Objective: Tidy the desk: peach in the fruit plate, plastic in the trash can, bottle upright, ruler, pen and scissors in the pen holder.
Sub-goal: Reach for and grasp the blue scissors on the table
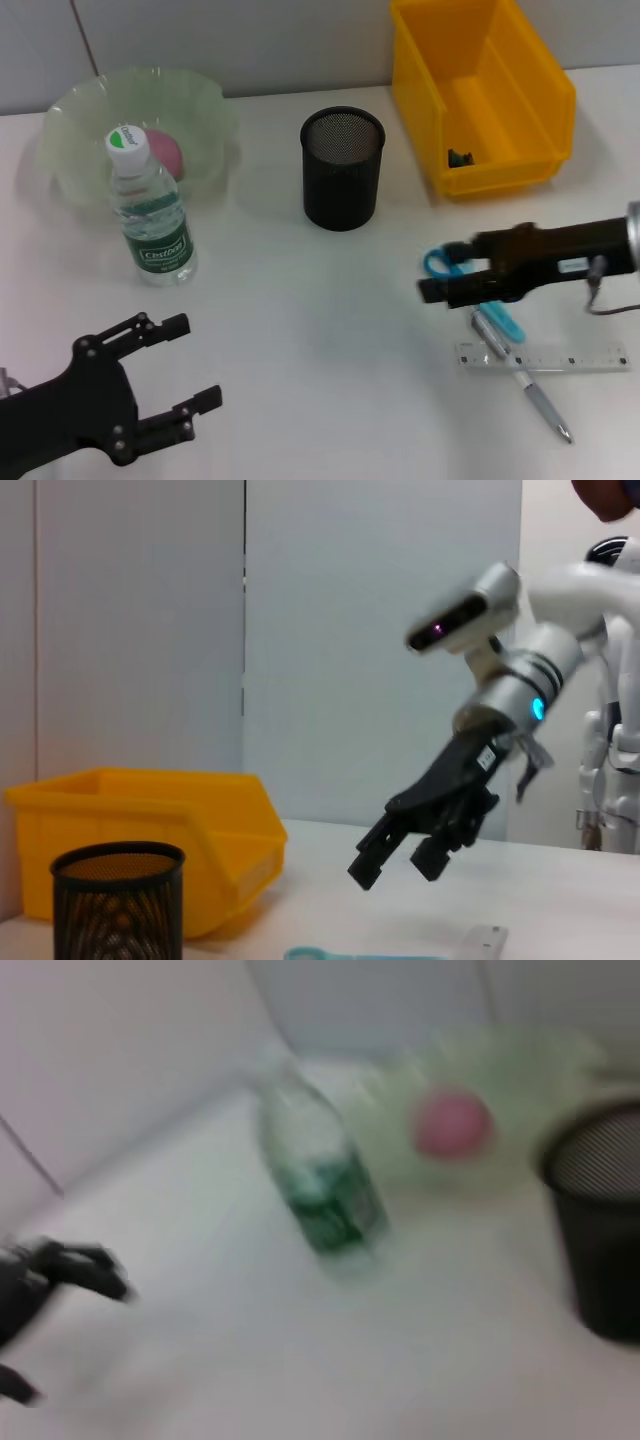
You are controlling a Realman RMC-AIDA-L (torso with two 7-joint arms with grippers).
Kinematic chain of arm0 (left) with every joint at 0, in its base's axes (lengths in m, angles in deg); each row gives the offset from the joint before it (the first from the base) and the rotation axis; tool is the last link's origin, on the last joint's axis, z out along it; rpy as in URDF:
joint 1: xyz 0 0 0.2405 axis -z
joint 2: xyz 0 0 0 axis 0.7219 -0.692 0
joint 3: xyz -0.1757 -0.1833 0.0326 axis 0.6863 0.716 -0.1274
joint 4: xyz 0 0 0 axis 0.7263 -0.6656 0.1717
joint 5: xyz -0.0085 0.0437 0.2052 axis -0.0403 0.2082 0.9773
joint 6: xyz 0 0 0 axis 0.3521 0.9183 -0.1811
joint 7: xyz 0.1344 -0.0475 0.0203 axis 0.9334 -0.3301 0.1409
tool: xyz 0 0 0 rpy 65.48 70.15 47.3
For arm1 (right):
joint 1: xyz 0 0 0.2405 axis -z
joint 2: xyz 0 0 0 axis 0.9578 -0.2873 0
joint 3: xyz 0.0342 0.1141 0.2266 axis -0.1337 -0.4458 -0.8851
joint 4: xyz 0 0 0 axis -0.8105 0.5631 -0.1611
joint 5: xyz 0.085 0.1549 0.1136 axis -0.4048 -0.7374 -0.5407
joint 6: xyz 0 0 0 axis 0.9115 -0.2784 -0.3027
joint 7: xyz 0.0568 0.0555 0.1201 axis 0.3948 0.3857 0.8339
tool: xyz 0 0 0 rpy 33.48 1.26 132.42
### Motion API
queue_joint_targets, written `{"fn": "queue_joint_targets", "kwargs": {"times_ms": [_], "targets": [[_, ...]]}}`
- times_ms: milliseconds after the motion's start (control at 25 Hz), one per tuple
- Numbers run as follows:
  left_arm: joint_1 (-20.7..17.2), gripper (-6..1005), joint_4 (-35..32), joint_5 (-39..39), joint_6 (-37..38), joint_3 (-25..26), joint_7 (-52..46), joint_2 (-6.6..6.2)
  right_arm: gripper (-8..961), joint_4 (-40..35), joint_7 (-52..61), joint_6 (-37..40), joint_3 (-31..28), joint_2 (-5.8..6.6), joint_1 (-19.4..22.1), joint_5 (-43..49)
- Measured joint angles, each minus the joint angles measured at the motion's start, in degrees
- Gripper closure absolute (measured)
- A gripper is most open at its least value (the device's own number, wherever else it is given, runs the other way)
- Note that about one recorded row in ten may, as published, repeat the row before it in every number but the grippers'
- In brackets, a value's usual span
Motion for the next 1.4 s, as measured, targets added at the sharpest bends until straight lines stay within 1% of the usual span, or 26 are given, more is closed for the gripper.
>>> {"fn": "queue_joint_targets", "kwargs": {"times_ms": [80,160,200,240,280,320,400,440,480,520,600,720,840,960,1120,1280,1400], "targets": [[0.8,213,0.7,0.2,-1.0,-1.0,0.0,0.20,124,-7.9,9.6,1.8,0.2,-0.07,-0.4,7.1],[0.9,214,0.7,0.2,-1.3,-1.1,-0.1,0.22,124,-13.3,18.7,4.3,0.0,0.29,-2.3,14.0],[1.1,214,1.0,0.3,-1.9,-1.4,-0.2,0.25,124,-14.9,22.3,5.9,-0.4,0.66,-3.6,17.2],[1.1,215,1.0,0.3,-1.9,-1.4,-0.2,0.25,124,-16.1,26.7,9.6,-1.4,1.62,-6.3,21.7],[1.5,215,1.6,0.3,-2.6,-1.4,-0.2,0.26,124,-16.2,28.0,11.3,-2.0,2.19,-7.7,23.6],[1.5,215,1.6,0.3,-2.6,-1.4,-0.2,0.26,124,-16.2,28.0,11.3,-2.0,2.19,-7.7,23.6],[2.2,215,2.6,0.3,-3.7,-1.4,-0.2,0.28,124,-15.8,29.5,13.5,-2.7,3.13,-10.0,27.4],[2.2,215,2.6,0.3,-3.7,-1.4,-0.2,0.28,124,-14.4,30.9,14.3,-3.0,3.70,-12.3,31.9],[2.5,215,2.9,0.3,-4.5,-1.4,-0.2,0.28,124,-14.4,30.9,14.3,-3.0,3.70,-12.3,31.9],[2.7,215,2.9,0.3,-4.8,-1.5,-0.2,0.28,124,-13.3,31.6,14.5,-3.0,3.79,-13.6,34.7],[2.8,215,2.9,0.3,-5.0,-1.5,-0.3,0.28,125,-11.8,32.0,14.6,-3.1,3.66,-15.2,37.9],[3.2,215,2.9,0.3,-5.2,-2.1,-0.4,0.28,125,-10.0,32.6,13.9,-3.1,2.69,-17.4,41.4],[3.4,215,2.9,0.3,-5.3,-2.1,-0.4,0.28,125,-7.9,33.8,11.7,-2.4,1.58,-19.2,43.1],[3.6,215,2.9,0.3,-5.7,-2.2,-0.2,0.27,125,-6.2,34.6,10.8,-1.6,1.26,-20.3,43.4],[3.6,215,2.9,0.3,-5.7,-2.2,-0.1,0.27,125,-4.6,36.5,9.4,-0.6,0.34,-22.1,45.8],[3.6,215,2.9,0.3,-5.7,-2.2,-0.1,0.27,125,-4.2,39.8,8.4,3.0,0.10,-22.9,47.0],[3.6,215,2.9,0.3,-5.7,-2.3,0.0,0.24,125,-2.4,41.8,7.3,4.8,0.08,-23.9,47.0]]}}
